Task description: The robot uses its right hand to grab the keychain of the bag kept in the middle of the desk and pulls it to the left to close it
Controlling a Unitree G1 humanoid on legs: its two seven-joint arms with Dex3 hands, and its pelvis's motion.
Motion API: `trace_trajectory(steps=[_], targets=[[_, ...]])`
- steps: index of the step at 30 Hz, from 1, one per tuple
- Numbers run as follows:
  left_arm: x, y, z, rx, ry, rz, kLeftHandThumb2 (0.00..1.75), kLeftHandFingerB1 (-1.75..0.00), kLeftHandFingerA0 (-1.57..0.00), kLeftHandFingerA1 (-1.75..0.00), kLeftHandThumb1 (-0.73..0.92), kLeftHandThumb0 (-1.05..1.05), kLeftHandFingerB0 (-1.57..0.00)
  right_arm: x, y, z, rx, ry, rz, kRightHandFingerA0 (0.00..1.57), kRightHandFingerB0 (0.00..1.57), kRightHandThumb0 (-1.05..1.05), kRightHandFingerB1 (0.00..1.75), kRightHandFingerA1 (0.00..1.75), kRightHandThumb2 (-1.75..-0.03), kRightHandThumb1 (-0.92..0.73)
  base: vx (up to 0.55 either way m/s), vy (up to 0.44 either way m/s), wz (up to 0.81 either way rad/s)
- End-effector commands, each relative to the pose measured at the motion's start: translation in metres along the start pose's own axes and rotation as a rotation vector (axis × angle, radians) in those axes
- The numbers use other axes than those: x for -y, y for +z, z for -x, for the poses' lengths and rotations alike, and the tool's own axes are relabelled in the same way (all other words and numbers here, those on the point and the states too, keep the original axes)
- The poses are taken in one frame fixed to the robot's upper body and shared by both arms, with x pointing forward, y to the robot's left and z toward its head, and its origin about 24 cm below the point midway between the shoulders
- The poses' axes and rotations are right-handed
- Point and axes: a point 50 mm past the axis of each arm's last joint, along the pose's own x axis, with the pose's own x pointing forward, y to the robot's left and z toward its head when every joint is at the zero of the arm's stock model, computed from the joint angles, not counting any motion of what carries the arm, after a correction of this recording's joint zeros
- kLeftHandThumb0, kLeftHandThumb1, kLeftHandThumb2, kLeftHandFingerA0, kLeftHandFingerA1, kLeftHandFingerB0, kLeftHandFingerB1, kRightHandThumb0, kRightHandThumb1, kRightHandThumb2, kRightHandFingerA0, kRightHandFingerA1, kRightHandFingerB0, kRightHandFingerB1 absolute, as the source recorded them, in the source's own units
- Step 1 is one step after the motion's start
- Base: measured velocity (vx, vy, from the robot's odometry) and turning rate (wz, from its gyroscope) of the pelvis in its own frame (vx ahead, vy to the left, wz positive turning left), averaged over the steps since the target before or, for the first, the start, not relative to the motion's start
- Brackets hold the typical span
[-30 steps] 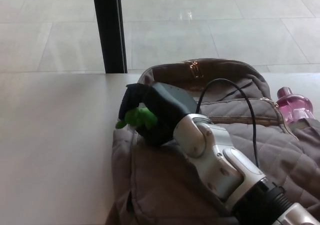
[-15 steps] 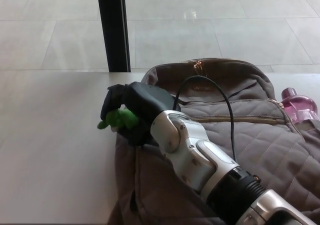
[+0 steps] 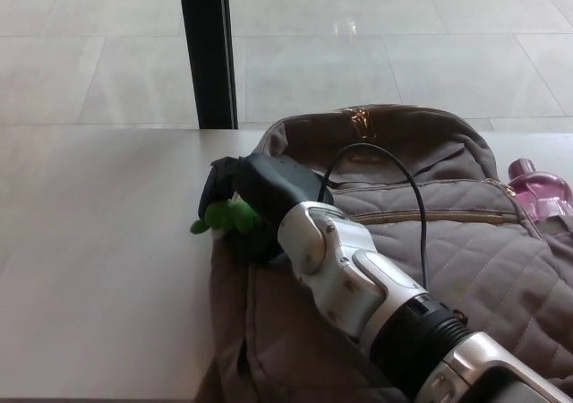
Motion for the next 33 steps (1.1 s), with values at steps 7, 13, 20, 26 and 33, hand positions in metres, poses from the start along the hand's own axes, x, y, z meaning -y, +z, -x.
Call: trace_trajectory(steps=[7,13,20,26,33], targets=[[0.003,0.004,-0.002,0.009,-0.012,-0.033,1.17,-0.59,-0.52,-0.71,0.74,-0.86,-0.37,-0.078,0.141,0.032,0.228,0.146,-0.366,0.86,0.73,-0.27,1.55,1.75,-1.06,-0.64,0.00,0.000,0.00],[0.002,0.001,-0.001,-0.003,-0.005,-0.043,0.75,-0.50,-0.53,-0.67,0.92,-0.92,-0.40,-0.070,0.133,0.026,0.192,0.215,-0.309,0.84,0.66,-0.27,1.06,1.73,-0.89,-0.63,0.00,0.000,0.00],[0.003,-0.005,0.000,-0.015,-0.008,-0.007,0.75,-0.51,-0.49,-0.69,0.92,-0.93,-0.37,-0.043,0.101,0.012,0.092,0.468,-0.176,0.11,0.00,-0.89,0.00,0.56,-0.89,-0.55,0.00,0.000,0.00],[0.003,-0.009,0.002,-0.023,-0.005,-0.005,0.77,-0.51,-0.52,-0.70,0.92,-0.89,-0.38,-0.003,0.068,0.015,0.157,0.476,-0.151,0.00,0.00,-1.05,0.00,0.00,-0.67,-0.73,0.00,0.000,0.00],[0.001,-0.010,0.004,-0.021,-0.001,0.007,0.78,-0.51,-0.53,-0.71,0.92,-0.91,-0.35,0.069,0.036,0.030,0.186,0.368,-0.083,0.00,0.00,-1.05,0.00,0.00,-0.67,-0.75,0.00,0.000,0.00]])
